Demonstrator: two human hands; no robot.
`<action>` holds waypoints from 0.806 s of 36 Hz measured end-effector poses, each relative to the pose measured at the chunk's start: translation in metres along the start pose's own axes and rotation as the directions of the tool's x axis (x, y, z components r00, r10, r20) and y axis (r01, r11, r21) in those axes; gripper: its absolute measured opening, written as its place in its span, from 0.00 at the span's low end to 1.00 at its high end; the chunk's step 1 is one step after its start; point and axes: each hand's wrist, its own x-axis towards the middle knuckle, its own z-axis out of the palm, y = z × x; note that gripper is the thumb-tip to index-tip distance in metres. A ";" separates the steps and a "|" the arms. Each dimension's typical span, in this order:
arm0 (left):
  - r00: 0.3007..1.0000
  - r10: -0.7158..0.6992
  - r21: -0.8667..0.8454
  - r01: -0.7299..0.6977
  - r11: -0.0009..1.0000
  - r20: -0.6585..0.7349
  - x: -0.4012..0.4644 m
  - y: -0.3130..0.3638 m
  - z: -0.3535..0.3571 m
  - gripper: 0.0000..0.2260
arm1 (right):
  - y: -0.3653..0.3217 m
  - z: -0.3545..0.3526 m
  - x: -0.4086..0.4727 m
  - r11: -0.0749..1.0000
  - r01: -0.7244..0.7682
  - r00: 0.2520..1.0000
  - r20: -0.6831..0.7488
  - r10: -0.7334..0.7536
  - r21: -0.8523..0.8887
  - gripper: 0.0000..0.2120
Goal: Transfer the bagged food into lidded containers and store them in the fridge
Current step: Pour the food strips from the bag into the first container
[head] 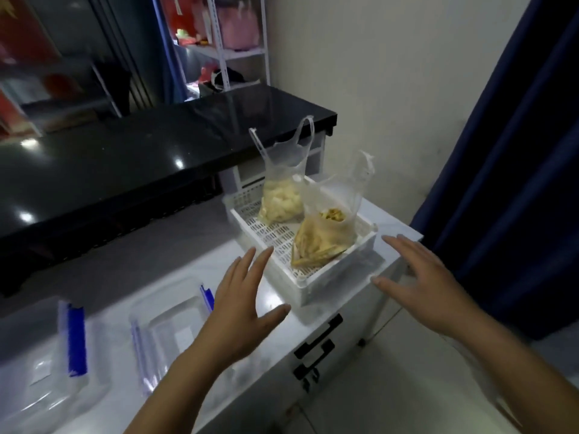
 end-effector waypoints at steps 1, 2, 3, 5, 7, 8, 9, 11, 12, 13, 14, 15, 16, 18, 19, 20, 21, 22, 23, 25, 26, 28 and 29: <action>1.000 0.017 0.007 -0.017 1.000 -0.022 0.011 0.007 -0.002 0.42 | 0.002 -0.005 0.012 1.000 0.004 1.000 0.002 -0.004 0.001 0.36; 0.999 0.032 0.030 -0.031 0.999 -0.041 0.022 0.012 -0.005 0.43 | 0.005 -0.010 0.026 1.000 0.011 1.000 0.004 -0.011 0.004 0.37; 0.997 0.044 0.060 -0.041 0.997 -0.057 0.035 0.018 -0.009 0.43 | 0.006 -0.013 0.041 1.000 0.021 1.000 0.004 -0.021 0.012 0.37; 0.993 0.068 0.104 -0.058 0.993 -0.094 0.061 0.027 -0.018 0.43 | 0.008 -0.019 0.071 0.996 0.048 0.999 -0.016 -0.047 0.078 0.36; 0.987 0.102 0.144 -0.084 0.986 -0.122 0.089 0.035 -0.027 0.43 | 0.006 -0.023 0.100 0.973 0.039 0.998 -0.058 -0.027 0.229 0.35; 0.985 0.114 0.169 -0.092 0.981 -0.125 0.103 0.039 -0.032 0.43 | 0.004 -0.024 0.113 0.950 0.017 0.997 -0.075 0.006 0.311 0.35; 0.984 0.124 0.194 -0.098 0.976 -0.125 0.116 0.043 -0.036 0.43 | 0.002 -0.026 0.126 0.921 -0.014 0.996 -0.077 0.048 0.389 0.34; 0.981 0.152 0.238 -0.120 0.964 -0.120 0.145 0.049 -0.043 0.44 | -0.004 -0.030 0.152 0.841 -0.109 0.991 -0.011 0.135 0.531 0.31; 0.979 0.172 0.258 -0.138 0.956 -0.113 0.158 0.052 -0.045 0.44 | -0.007 -0.032 0.163 0.791 -0.163 0.985 0.046 0.169 0.589 0.28; 0.977 0.188 0.271 -0.154 0.950 -0.104 0.172 0.055 -0.046 0.45 | -0.009 -0.034 0.174 0.740 -0.217 0.975 0.109 0.192 0.636 0.24; 0.976 0.196 0.269 -0.165 0.949 -0.093 0.185 0.058 -0.047 0.45 | -0.011 -0.037 0.183 0.694 -0.268 0.963 0.174 0.205 0.668 0.21; 0.978 0.195 0.248 -0.170 0.954 -0.080 0.198 0.062 -0.047 0.45 | -0.014 -0.040 0.190 0.656 -0.314 0.950 0.233 0.210 0.686 0.18; 0.980 0.189 0.212 -0.172 0.962 -0.065 0.209 0.066 -0.045 0.45 | -0.017 -0.043 0.194 0.630 -0.344 0.938 0.279 0.205 0.696 0.17; 0.982 0.184 0.143 -0.176 0.974 -0.045 0.230 0.072 -0.041 0.46 | -0.025 -0.047 0.197 0.642 -0.342 0.937 0.305 0.173 0.687 0.14; 0.981 0.188 0.120 -0.182 0.976 -0.038 0.239 0.075 -0.037 0.47 | -0.029 -0.050 0.197 0.670 -0.318 0.944 0.290 0.157 0.671 0.10; 0.980 0.198 0.100 -0.194 0.976 -0.032 0.247 0.078 -0.033 0.47 | -0.033 -0.053 0.197 0.693 -0.293 0.951 0.274 0.142 0.658 0.05; 0.977 0.213 0.084 -0.210 0.974 -0.027 0.254 0.080 -0.029 0.47 | -0.037 -0.055 0.196 0.707 -0.270 0.957 0.262 0.123 0.654 0.04; 0.973 0.230 0.074 -0.228 0.971 -0.023 0.260 0.082 -0.024 0.47 | -0.041 -0.059 0.196 0.718 -0.244 0.963 0.253 0.098 0.652 0.05; 0.968 0.249 0.066 -0.247 0.967 -0.018 0.265 0.083 -0.018 0.48 | -0.044 -0.062 0.196 0.728 -0.224 0.966 0.245 0.079 0.649 0.05; 0.958 0.287 0.050 -0.286 0.957 -0.016 0.274 0.087 -0.008 0.48 | -0.050 -0.070 0.197 0.740 -0.216 0.965 0.256 0.060 0.637 0.05; 0.953 0.301 0.037 -0.300 0.953 -0.026 0.278 0.089 -0.004 0.47 | -0.052 -0.074 0.197 0.743 -0.220 0.960 0.277 0.049 0.632 0.06; 0.945 0.323 0.013 -0.323 0.946 -0.058 0.285 0.094 0.001 0.47 | -0.055 -0.080 0.200 0.743 -0.236 0.944 0.328 0.023 0.626 0.08; 0.940 0.333 0.007 -0.334 0.943 -0.073 0.289 0.097 0.002 0.47 | -0.056 -0.082 0.200 0.740 -0.244 0.937 0.348 0.014 0.627 0.09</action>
